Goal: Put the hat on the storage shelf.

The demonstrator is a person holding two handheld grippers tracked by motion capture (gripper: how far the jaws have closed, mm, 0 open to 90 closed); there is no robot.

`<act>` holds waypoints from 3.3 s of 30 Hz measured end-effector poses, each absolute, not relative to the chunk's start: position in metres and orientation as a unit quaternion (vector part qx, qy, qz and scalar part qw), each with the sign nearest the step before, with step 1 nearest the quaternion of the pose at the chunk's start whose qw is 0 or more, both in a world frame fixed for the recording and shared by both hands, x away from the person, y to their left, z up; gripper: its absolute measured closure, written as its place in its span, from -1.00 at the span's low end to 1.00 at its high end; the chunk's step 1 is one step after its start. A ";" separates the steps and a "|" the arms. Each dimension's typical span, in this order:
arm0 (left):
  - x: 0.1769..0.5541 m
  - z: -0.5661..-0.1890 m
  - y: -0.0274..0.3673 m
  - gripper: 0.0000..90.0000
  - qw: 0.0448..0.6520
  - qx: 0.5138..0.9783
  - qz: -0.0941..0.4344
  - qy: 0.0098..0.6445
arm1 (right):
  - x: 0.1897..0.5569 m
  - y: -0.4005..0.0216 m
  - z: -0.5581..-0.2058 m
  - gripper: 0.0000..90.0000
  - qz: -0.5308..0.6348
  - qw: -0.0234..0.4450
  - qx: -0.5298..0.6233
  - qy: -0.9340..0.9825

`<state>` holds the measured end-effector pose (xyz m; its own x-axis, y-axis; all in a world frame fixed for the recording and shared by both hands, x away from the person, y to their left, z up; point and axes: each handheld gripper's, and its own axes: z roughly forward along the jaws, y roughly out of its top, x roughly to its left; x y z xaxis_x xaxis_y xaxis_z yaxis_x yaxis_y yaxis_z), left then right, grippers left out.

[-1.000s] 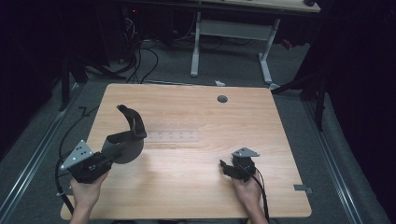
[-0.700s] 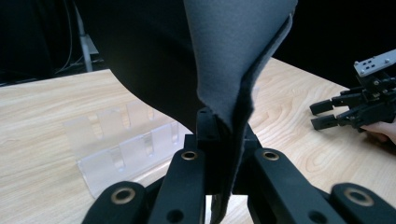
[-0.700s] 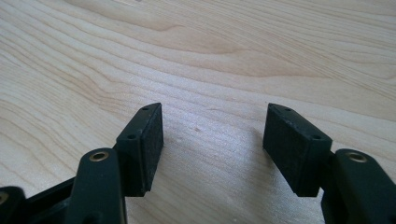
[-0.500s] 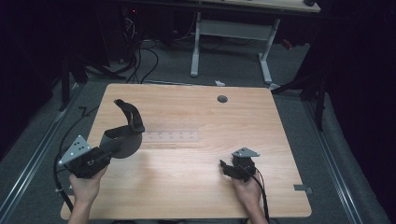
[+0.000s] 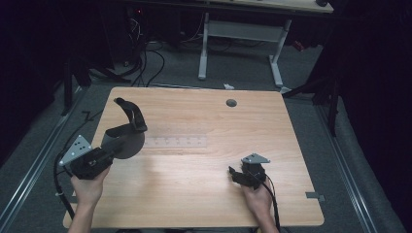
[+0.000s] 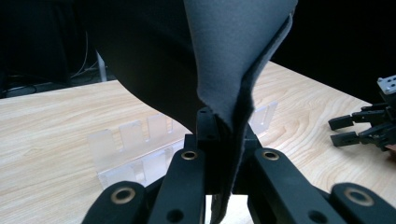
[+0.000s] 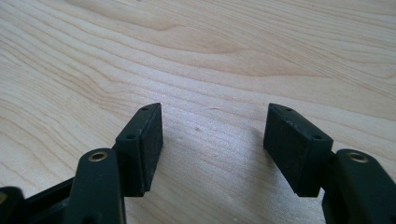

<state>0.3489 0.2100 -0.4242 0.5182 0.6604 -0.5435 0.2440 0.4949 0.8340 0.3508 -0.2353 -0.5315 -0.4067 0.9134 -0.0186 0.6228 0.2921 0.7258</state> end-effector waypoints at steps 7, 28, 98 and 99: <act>0.358 -0.421 0.209 0.92 0.723 0.481 0.151 0.473 | 0.351 -0.235 -0.532 -0.16 0.327 0.223 0.496 0.773; 0.392 -0.423 0.197 0.92 0.708 0.474 0.181 0.491 | 0.351 -0.235 -0.532 -0.23 0.327 0.220 0.493 0.776; 0.432 -0.475 0.185 0.91 0.637 0.499 0.251 0.532 | 0.351 -0.235 -0.532 -0.24 0.327 0.220 0.494 0.775; 0.432 -0.476 0.185 0.91 0.639 0.495 0.249 0.534 | 0.351 -0.235 -0.532 -0.24 0.326 0.220 0.494 0.775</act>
